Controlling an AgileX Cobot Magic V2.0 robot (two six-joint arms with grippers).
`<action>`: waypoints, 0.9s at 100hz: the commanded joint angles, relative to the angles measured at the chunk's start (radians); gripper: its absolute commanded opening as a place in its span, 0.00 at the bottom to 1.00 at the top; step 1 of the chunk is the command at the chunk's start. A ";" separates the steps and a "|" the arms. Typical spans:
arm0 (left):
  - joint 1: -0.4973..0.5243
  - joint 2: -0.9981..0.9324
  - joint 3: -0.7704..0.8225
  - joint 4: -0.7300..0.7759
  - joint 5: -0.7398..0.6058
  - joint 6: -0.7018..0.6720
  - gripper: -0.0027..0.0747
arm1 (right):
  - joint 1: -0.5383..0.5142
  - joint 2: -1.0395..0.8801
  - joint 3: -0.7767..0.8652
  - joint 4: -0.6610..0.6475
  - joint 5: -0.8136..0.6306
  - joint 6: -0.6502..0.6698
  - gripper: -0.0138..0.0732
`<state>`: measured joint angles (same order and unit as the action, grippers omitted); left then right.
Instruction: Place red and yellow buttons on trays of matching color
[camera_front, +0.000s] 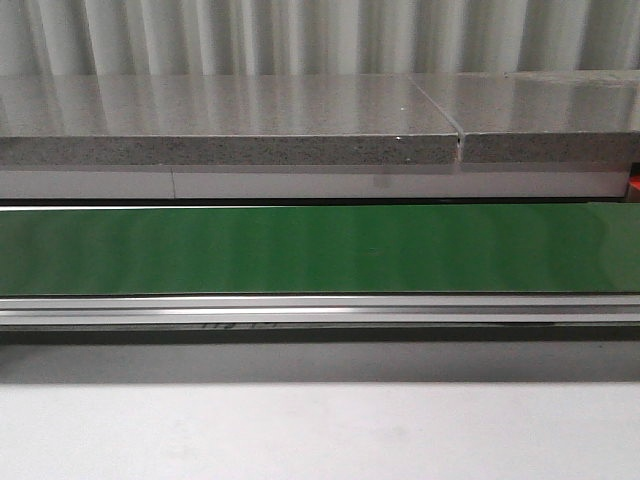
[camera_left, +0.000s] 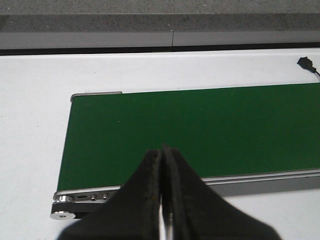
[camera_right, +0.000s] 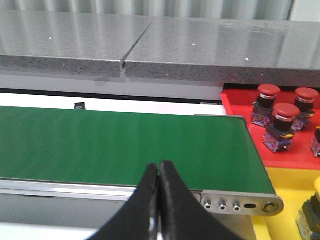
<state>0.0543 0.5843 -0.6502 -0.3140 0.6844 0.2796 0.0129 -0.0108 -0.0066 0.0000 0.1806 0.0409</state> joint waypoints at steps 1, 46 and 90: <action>-0.009 0.000 -0.024 -0.024 -0.067 -0.002 0.01 | -0.013 -0.015 -0.013 -0.007 -0.105 0.005 0.02; -0.009 0.000 -0.024 -0.024 -0.067 -0.002 0.01 | -0.043 -0.015 0.035 -0.007 -0.181 0.005 0.02; -0.009 0.000 -0.024 -0.024 -0.067 -0.002 0.01 | -0.043 -0.015 0.035 -0.007 -0.181 0.005 0.02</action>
<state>0.0543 0.5843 -0.6502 -0.3140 0.6844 0.2796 -0.0255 -0.0108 0.0274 0.0000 0.0870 0.0478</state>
